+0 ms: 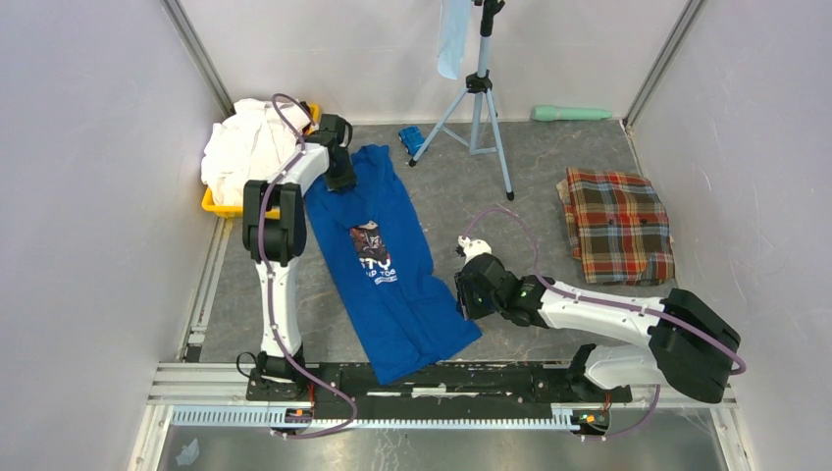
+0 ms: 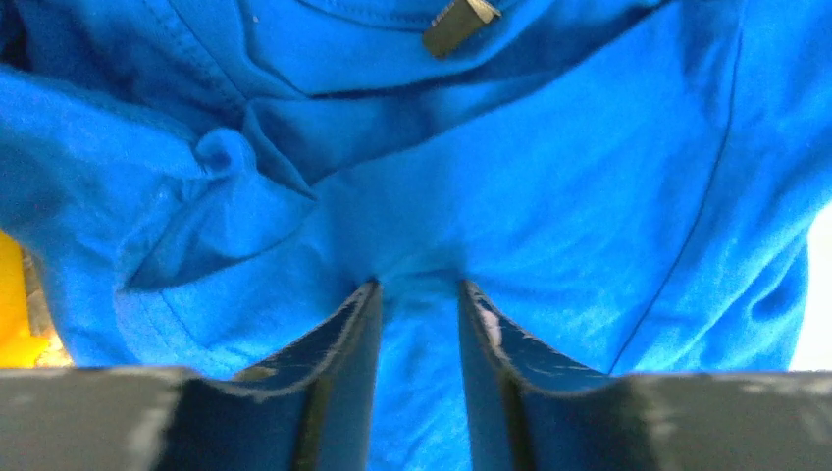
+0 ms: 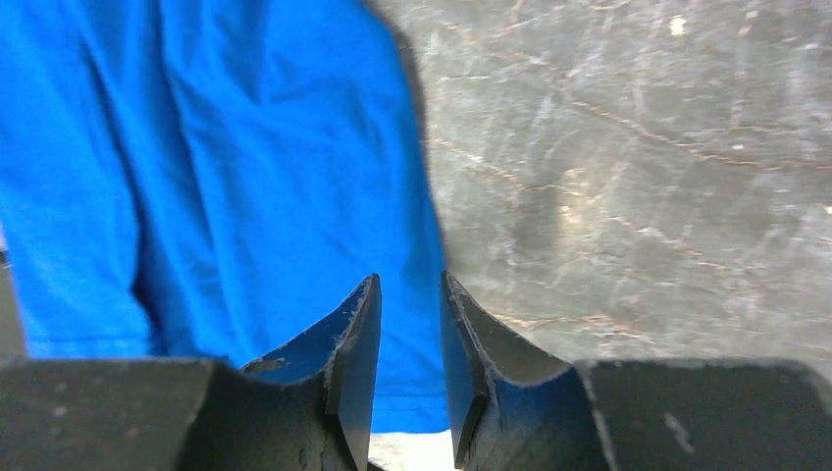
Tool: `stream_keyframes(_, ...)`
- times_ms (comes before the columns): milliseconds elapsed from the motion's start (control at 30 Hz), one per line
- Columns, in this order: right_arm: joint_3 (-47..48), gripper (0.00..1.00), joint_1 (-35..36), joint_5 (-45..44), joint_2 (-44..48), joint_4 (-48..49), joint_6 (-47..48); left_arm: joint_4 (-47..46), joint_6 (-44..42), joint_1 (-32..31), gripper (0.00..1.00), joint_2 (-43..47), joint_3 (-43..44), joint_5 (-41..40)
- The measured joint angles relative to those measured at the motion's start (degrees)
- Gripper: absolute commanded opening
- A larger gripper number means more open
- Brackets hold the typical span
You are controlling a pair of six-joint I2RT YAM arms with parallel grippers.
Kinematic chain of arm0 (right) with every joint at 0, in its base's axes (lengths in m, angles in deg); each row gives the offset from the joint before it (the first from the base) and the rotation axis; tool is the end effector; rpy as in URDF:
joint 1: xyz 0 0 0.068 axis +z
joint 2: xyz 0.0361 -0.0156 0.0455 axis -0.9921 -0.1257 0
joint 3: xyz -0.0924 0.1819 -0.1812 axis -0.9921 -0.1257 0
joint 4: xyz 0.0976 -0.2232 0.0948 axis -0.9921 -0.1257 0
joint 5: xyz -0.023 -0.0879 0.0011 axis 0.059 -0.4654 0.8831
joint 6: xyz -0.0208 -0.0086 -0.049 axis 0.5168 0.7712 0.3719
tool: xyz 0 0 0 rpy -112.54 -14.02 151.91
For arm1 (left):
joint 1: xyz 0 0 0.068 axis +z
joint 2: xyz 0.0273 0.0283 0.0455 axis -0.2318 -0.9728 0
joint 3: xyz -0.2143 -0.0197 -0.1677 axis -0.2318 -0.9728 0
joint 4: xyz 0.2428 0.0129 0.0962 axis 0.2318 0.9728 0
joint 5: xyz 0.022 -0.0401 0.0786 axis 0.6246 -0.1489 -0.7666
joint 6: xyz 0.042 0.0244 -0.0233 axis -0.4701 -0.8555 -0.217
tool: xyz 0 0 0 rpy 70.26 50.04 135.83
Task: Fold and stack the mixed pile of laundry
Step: Adjust the T-shirt at the center of the board.
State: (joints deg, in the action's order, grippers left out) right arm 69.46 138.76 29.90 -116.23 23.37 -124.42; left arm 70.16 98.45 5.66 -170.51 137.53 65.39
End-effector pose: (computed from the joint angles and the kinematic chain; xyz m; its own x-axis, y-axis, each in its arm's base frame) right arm 0.1381 0.1960 0.1752 -0.8169 -0.1383 -0.5599 -0.3525 0.8882 0.2948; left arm 0.4868 -0.0632 0.1686 -0.8563 -0.2593 -0.4467 -0.2410 0.9655 -0.0985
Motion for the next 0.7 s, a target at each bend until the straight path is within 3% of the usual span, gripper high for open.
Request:
stream_keyframes(100,0.0,0.35,0.0,-2.7,-0.2,-1.0,1.9,0.4,-0.2,-0.3,0.77,2.3,-2.4,-0.1)
stream_keyframes(167,0.0,0.35,0.0,-3.6,-0.3,-1.4,3.0,0.2,-0.5,-0.4,0.87,4.6,-4.5,-0.6)
stream_keyframes(433,-4.8,0.36,0.0,-4.5,-0.6,2.3,5.6,-3.3,-0.7,0.2,0.77,18.5,-16.4,-4.4)
stream_keyframes(533,-4.9,0.46,0.0,-4.2,-1.7,5.7,7.6,-5.4,-0.7,1.1,0.75,19.1,-20.0,-4.2)
stream_keyframes(700,-5.2,0.47,0.0,-1.5,-3.5,11.5,10.7,-6.5,-0.8,2.0,0.71,17.0,-22.5,-2.5)
